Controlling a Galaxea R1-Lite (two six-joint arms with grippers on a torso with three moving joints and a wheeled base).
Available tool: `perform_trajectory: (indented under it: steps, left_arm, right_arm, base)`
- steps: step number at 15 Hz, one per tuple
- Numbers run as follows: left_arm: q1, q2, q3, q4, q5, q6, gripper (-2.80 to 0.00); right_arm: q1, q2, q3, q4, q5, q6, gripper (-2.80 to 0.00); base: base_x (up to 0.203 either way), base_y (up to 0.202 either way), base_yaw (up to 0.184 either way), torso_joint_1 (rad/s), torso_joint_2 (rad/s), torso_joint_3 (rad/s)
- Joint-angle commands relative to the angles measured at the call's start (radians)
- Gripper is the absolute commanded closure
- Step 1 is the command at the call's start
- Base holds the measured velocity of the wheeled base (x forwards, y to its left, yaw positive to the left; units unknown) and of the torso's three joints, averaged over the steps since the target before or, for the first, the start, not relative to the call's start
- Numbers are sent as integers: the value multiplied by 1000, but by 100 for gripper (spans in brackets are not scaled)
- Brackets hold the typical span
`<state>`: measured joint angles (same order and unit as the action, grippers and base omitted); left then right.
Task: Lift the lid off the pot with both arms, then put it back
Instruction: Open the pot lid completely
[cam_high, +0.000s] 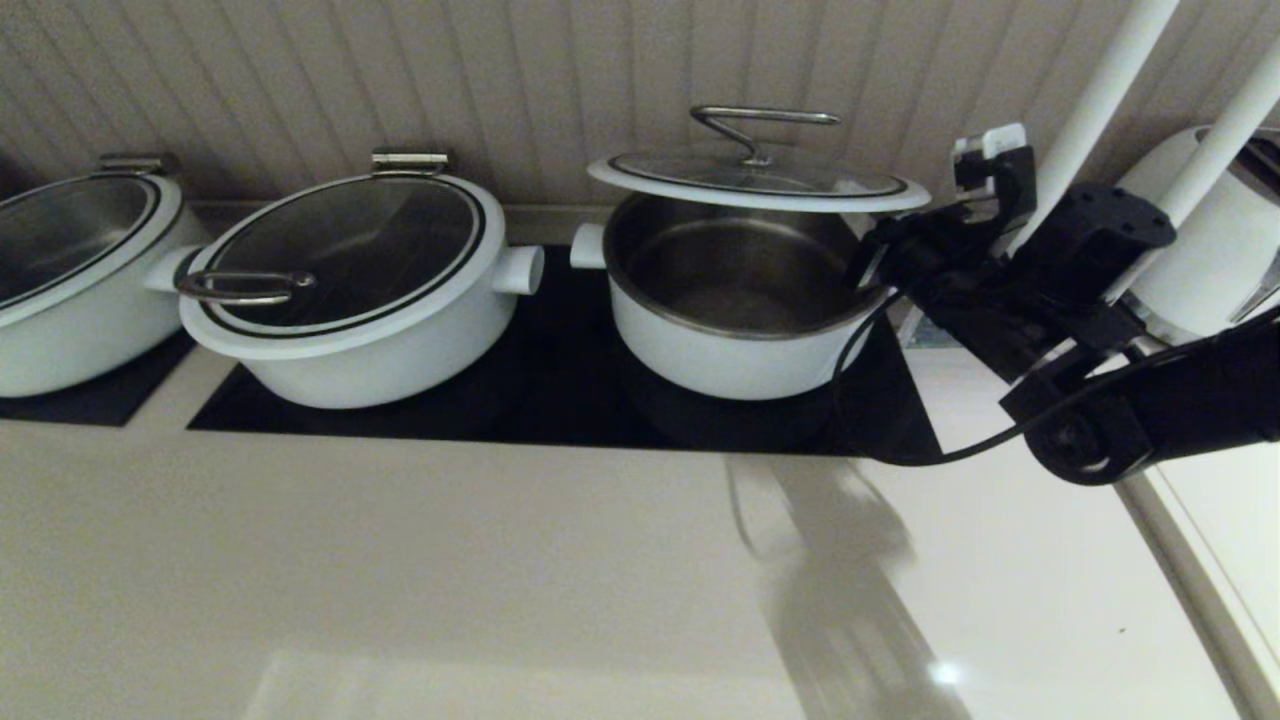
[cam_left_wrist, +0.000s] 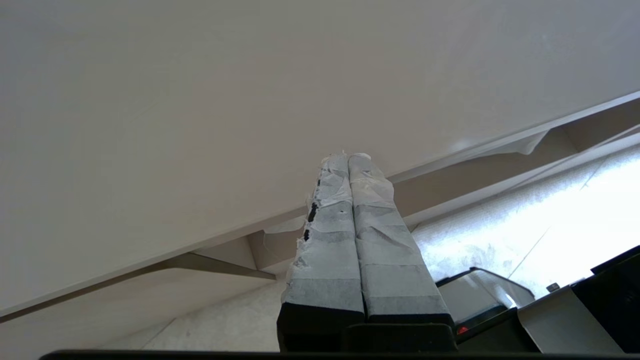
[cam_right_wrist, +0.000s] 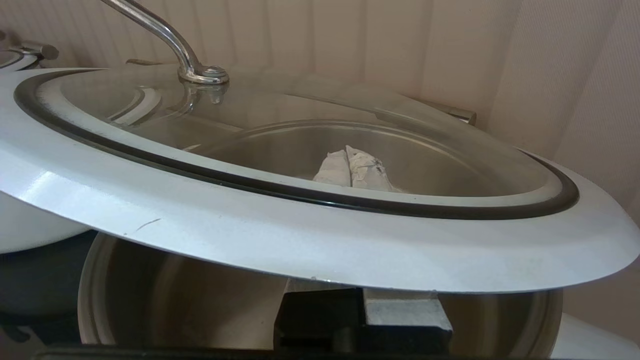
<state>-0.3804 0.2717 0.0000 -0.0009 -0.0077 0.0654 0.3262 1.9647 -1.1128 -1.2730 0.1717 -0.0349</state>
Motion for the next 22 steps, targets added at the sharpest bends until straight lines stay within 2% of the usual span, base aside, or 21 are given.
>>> perform_trajectory:
  steps: [1, 6, 10, 13, 17, 22]
  left_arm:
    - [0, 6, 0, -1, 0, 1, 0]
    - [26, 7, 0, -1, 0, 1, 0]
    - [242, 9, 0, -1, 1, -1, 0]
    - [254, 10, 0, -1, 0, -1, 0]
    - [392, -65, 0, 0, 1, -4, 0]
    - [392, -261, 0, 0, 2, -21, 0]
  right_arm:
    - [1, 0, -1, -6, 2, 1, 0]
    - [1, 2, -2, -8, 2, 1, 0]
    - [1, -1, -4, -8, 2, 1, 0]
    - [1, -1, -6, -6, 2, 1, 0]
    - [-1, -3, -12, -5, 2, 1, 0]
    - [-1, 5, -42, 6, 2, 1, 0]
  base:
    - [0, 0, 0, 0, 0, 0]
    - [0, 0, 0, 0, 0, 0]
    - [0, 0, 0, 0, 0, 0]
    - [0, 0, 0, 0, 0, 0]
    - [0, 0, 0, 0, 0, 0]
    - [0, 0, 0, 0, 0, 0]
